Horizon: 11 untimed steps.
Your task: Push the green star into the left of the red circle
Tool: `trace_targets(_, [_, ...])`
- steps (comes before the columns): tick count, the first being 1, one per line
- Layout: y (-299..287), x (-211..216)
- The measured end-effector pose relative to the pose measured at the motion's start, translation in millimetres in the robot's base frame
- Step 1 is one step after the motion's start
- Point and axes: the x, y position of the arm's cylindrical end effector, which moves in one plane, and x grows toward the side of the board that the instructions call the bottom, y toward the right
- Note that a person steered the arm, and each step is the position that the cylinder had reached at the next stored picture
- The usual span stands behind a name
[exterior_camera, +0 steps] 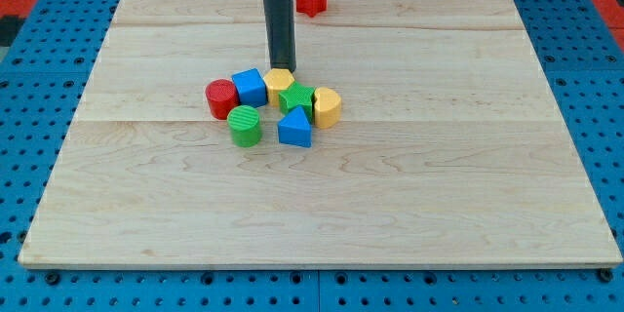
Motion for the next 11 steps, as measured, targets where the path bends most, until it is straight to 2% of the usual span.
trace_targets(4, [6.1, -3.6])
trace_targets(5, [71.5, 1.3])
trace_targets(6, [74.0, 38.4])
trace_targets(7, [2.5, 73.1])
trace_targets(8, [-43.7, 95.9])
trace_targets(9, [-66.2, 113.8])
trace_targets(11, [-107.1, 85.7])
